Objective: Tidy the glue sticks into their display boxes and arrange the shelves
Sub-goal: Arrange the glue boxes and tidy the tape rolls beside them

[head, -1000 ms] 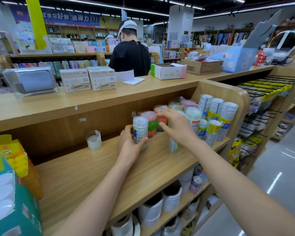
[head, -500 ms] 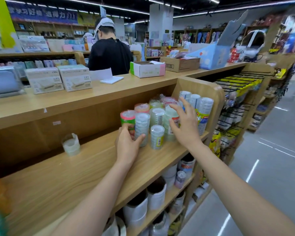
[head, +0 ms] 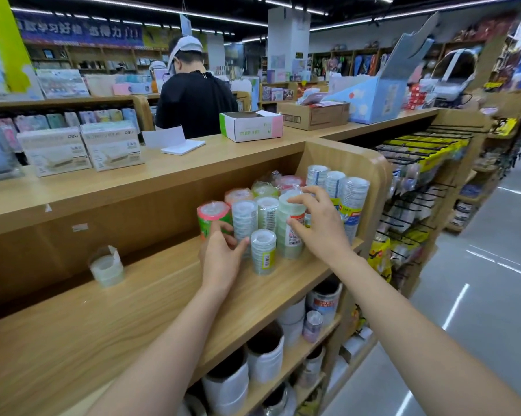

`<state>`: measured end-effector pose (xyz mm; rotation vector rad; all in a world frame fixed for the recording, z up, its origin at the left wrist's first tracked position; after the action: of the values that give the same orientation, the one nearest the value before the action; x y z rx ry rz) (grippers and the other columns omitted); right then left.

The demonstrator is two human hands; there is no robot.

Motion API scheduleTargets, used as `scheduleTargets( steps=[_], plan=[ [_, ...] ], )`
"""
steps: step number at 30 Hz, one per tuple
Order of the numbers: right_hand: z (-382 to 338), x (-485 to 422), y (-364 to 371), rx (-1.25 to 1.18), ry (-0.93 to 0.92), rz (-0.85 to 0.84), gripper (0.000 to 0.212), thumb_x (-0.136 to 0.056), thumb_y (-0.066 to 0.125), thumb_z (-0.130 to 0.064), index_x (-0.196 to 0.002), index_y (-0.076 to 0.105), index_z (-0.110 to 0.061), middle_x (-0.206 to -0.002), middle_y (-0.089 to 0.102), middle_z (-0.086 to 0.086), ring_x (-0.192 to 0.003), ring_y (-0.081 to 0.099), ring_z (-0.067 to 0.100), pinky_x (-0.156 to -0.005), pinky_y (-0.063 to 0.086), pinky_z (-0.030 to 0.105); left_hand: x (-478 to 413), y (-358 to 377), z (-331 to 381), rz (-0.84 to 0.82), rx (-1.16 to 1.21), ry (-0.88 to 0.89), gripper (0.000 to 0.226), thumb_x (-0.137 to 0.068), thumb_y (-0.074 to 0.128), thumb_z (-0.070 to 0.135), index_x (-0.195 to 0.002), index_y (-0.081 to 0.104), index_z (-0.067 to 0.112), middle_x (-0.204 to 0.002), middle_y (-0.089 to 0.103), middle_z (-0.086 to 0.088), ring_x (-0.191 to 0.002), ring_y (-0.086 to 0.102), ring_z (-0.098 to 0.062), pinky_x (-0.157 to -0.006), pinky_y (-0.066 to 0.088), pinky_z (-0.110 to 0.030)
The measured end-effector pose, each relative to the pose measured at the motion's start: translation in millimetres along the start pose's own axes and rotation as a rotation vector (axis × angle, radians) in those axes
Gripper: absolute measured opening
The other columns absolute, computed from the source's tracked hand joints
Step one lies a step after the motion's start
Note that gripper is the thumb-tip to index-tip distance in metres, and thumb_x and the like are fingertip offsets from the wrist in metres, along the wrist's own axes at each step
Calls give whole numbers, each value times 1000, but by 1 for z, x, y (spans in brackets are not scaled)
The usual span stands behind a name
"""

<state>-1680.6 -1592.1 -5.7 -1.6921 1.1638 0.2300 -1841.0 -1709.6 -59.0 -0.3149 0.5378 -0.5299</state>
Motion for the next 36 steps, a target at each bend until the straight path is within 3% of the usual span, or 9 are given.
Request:
scheduleTargets(
  steps=[6,11,16,20,24,28,32,36],
  plan=[
    [3,-1,0,-13,-31,9,31,-85,73,-17,-114,63,-14,-130,48,5,-117,53,20,-96,46,31,15,-7,5,79,50,22,21,-89,68,35,-93,58,16,-68,59,6,-65,54,-11,-70,46,-35],
    [7,1,-2,-53,-58,21,28,-84,74,-19,-109,63,-15,-124,49,4,-110,55,20,-92,48,34,31,-4,18,-75,-56,127,42,-72,78,56,-94,61,24,-81,63,10,-74,58,-5,-67,47,-21],
    [9,4,-6,-119,-111,-25,27,-83,75,-19,-107,64,-15,-123,49,3,-113,52,17,-95,48,34,35,0,20,-32,-140,145,34,-72,80,47,-91,62,25,-83,66,12,-74,60,-6,-65,48,-28],
    [7,6,-6,-171,-143,-39,27,-83,75,-19,-108,65,-13,-121,50,2,-118,49,15,-98,47,36,40,-11,14,82,-152,59,33,-74,78,38,-94,60,18,-86,67,3,-77,61,-17,-68,48,-35],
    [6,7,-4,-190,-144,-43,28,-84,75,-19,-109,64,-14,-123,51,3,-121,48,16,-99,47,38,37,-18,8,160,-156,-14,37,-76,76,32,-102,56,14,-95,58,-2,-96,58,-26,-76,45,-37],
    [6,7,-4,-215,-144,-56,27,-84,74,-18,-109,65,-13,-123,51,4,-122,48,16,-99,47,41,31,-14,6,138,-179,-28,40,-85,72,30,-113,58,6,-100,54,-6,-112,54,-32,-87,47,-41],
    [7,7,-2,-241,-143,-46,26,-83,75,-16,-107,66,-13,-123,52,5,-122,49,17,-95,49,43,26,-14,1,161,-121,-28,47,-86,72,21,-124,49,6,-113,52,-7,-104,60,-30,-90,47,-40],
    [6,10,-2,-240,-134,-38,26,-83,75,-16,-107,66,-14,-123,52,5,-123,47,14,-95,49,42,27,-16,4,174,-173,-24,54,-84,74,17,-128,45,3,-126,49,-15,-113,52,-28,-91,42,-34]
  ],
)
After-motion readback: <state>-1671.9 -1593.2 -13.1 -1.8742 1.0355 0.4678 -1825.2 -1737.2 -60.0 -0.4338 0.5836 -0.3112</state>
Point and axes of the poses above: each hand's wrist, its own x-axis away from the middle knuckle, its own y-axis out of the palm, z = x × y, the point moved 1 cm from there along -x, towards the middle knuckle
